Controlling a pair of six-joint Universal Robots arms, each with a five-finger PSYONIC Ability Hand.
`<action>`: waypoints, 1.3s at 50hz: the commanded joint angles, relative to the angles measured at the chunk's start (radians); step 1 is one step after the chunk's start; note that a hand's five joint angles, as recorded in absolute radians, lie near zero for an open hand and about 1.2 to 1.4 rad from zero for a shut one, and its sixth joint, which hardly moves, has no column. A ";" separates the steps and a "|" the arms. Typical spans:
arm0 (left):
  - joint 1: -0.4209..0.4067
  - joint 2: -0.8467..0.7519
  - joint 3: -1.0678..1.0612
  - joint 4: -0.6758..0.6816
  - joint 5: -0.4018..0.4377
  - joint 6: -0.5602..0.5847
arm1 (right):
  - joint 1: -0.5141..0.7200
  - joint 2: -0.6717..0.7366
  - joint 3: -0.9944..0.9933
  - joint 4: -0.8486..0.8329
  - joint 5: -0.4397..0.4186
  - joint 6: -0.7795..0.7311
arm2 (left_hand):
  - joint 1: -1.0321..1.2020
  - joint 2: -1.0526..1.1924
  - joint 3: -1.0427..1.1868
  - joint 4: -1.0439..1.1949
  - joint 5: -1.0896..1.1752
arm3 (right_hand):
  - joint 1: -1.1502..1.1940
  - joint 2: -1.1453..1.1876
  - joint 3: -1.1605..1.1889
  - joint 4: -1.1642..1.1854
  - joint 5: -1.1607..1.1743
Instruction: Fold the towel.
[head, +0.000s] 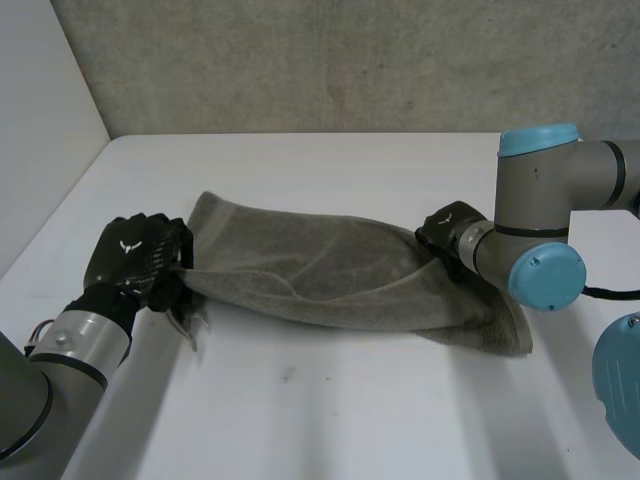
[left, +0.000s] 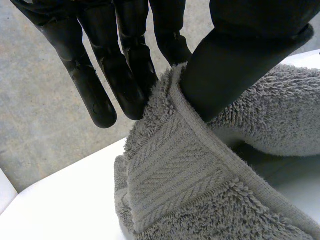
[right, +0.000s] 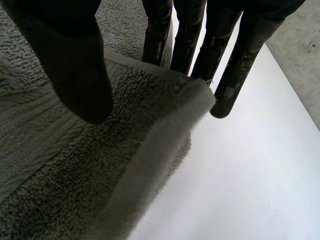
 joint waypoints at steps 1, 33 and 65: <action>0.000 -0.001 0.002 0.001 0.000 0.000 | 0.000 -0.004 -0.004 0.000 0.003 0.001 | 0.210 0.179 0.179 0.177 0.211 | 0.018 0.025 0.019 0.020 0.018; 0.016 -0.061 -0.009 0.113 -0.002 0.004 | -0.133 -0.554 0.481 -0.061 -0.115 0.042 | 0.210 0.179 0.179 0.177 0.211 | 0.536 0.544 0.537 0.539 0.537; 0.034 -0.219 0.005 0.139 -0.011 0.189 | -0.334 -1.070 1.260 -0.652 -0.328 0.320 | -0.558 -0.590 -0.590 -0.591 -0.558 | 0.536 0.544 0.537 0.539 0.537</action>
